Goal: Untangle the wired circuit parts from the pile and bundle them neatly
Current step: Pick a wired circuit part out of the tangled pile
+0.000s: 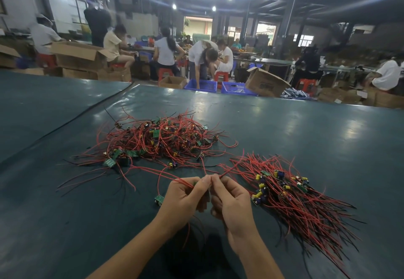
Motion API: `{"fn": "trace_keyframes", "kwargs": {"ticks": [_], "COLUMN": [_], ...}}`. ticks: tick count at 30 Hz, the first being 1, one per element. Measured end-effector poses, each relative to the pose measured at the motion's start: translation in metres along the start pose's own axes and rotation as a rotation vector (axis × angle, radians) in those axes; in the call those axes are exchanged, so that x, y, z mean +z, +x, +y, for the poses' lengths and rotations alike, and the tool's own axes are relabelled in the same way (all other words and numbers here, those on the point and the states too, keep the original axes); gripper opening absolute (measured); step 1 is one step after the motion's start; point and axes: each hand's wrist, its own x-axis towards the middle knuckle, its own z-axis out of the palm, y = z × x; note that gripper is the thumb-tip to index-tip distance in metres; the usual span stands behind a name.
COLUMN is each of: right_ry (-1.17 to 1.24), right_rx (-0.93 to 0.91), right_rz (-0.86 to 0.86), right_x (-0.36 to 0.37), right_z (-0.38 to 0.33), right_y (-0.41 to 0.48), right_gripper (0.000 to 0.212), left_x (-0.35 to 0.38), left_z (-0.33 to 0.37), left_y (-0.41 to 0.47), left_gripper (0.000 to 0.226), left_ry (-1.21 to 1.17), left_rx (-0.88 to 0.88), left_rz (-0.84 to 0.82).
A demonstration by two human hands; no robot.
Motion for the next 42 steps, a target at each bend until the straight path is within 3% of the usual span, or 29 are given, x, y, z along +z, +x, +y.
{"fn": "trace_keyframes", "kwargs": {"ticks": [2,7,13,17,22,25,27,33,36,38,42], "right_ry": [0.022,0.225,0.327,0.272,-0.022,-0.023,-0.017,0.221,0.298,0.249,-0.084], "right_rx": [-0.002,0.027,-0.003,0.04,0.091,0.061,0.024,-0.019,-0.041,-0.031,-0.041], "right_rz": [0.121,0.367,0.463,0.344,0.096,0.139,0.186,0.453,0.489,0.4,0.09], "right_x": [0.0,-0.018,-0.032,-0.026,0.003,0.004,-0.005,-0.042,-0.038,-0.028,-0.002], "right_z": [0.002,-0.006,-0.009,-0.006,0.007,0.008,0.003,-0.014,-0.013,-0.008,0.013], "right_y": [0.004,0.016,0.023,0.019,0.006,0.007,0.011,0.023,0.022,0.019,0.008], "right_gripper": [0.024,0.027,0.024,0.027,0.037,0.039,0.029,0.028,0.026,0.032,0.059], "left_x": [0.002,0.002,0.001,0.003,0.003,0.002,0.004,0.001,0.0,-0.001,0.001], "left_z": [0.001,0.005,0.008,0.002,0.002,0.002,0.003,0.01,0.016,0.016,0.014], "left_y": [0.0,0.001,0.001,0.0,-0.001,0.0,0.0,0.003,0.004,0.004,0.004], "left_gripper": [0.042,0.046,0.043,0.045,0.054,0.059,0.052,0.042,0.045,0.052,0.062], "left_ry": [0.025,0.007,-0.035,0.024,0.071,0.137,0.173,0.055,-0.037,-0.079,-0.054], "left_rx": [0.007,0.0,-0.02,-0.02,-0.01,-0.006,-0.003,-0.056,-0.082,-0.104,-0.11], "left_rz": [0.035,0.13,0.108,0.074,0.031,-0.001,-0.011,0.003,0.038,0.061,0.029]}}
